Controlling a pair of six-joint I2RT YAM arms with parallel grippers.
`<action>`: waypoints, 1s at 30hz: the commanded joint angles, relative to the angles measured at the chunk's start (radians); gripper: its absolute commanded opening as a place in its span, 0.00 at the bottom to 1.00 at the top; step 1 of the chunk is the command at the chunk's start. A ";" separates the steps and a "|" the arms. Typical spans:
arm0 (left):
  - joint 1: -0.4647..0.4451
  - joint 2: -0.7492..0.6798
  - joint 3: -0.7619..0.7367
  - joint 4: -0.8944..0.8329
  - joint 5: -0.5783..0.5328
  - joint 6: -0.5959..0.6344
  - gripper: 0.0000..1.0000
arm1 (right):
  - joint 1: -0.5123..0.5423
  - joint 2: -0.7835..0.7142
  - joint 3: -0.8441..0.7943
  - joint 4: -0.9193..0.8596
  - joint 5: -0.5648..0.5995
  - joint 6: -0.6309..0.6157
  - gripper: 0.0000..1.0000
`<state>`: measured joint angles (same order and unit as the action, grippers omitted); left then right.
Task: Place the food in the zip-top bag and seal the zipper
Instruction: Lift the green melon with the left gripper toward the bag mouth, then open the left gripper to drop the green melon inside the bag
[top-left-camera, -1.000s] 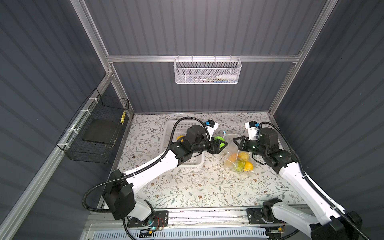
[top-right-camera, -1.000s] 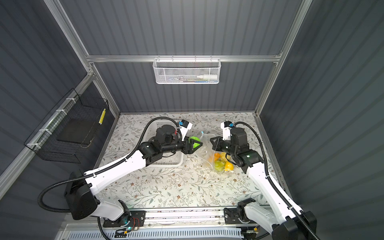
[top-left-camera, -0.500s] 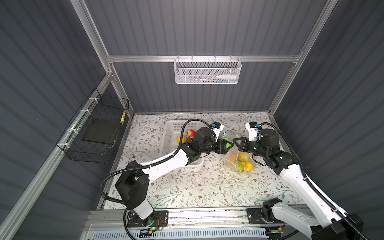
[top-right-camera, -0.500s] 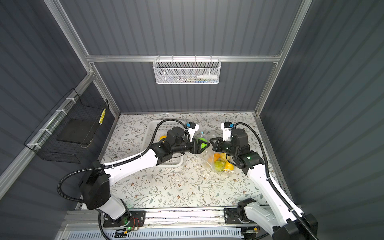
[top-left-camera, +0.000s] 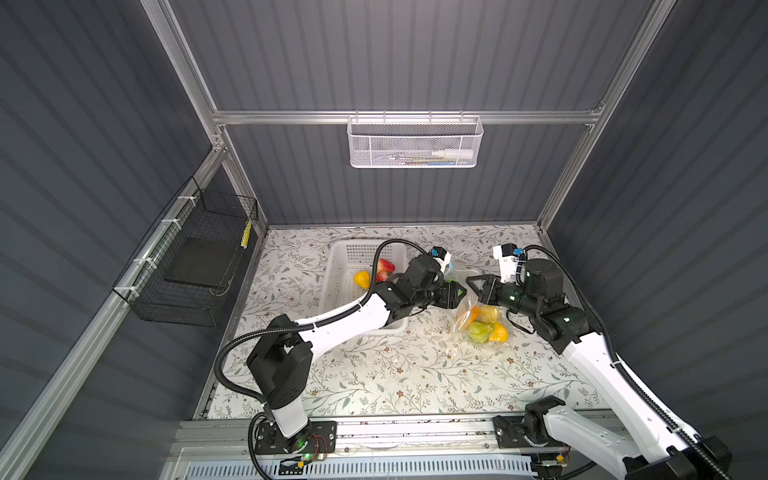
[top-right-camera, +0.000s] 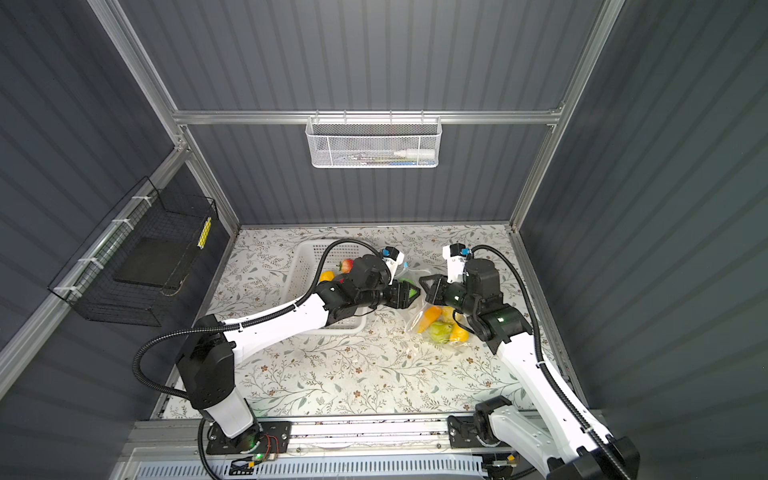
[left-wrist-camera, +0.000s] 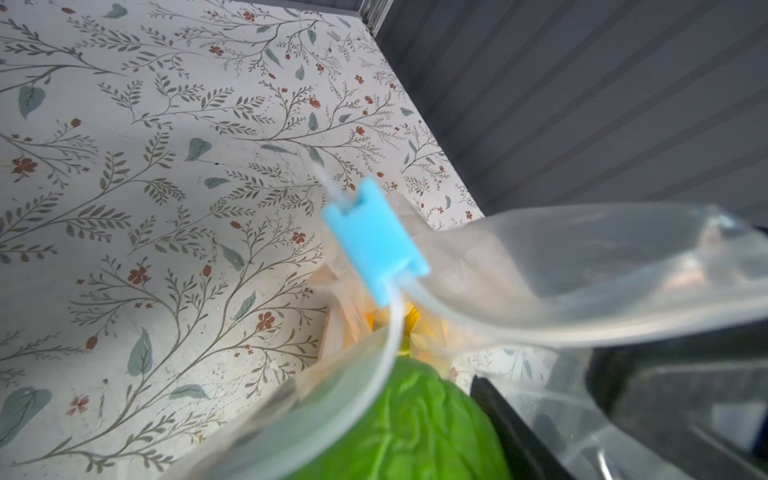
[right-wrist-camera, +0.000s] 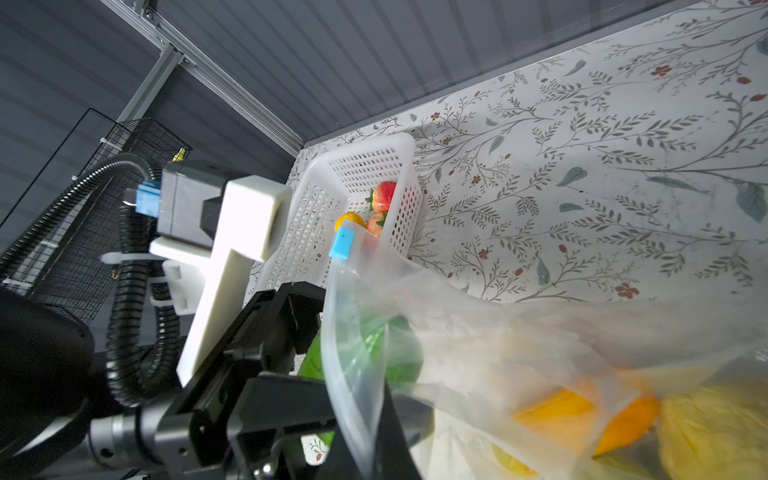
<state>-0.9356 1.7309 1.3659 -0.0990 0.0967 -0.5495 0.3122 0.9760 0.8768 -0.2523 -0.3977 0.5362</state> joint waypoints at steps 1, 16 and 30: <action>-0.007 0.015 0.039 -0.071 -0.031 0.021 0.71 | 0.007 0.007 -0.012 0.031 -0.025 0.008 0.00; -0.006 -0.027 0.014 -0.046 -0.020 0.004 0.83 | 0.007 0.018 -0.019 0.024 -0.015 0.011 0.00; -0.003 -0.247 -0.123 0.038 -0.210 0.032 0.89 | 0.007 0.013 -0.004 -0.009 0.019 -0.003 0.00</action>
<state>-0.9375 1.5410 1.2804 -0.0883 -0.0036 -0.5430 0.3149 0.9939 0.8585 -0.2428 -0.3920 0.5453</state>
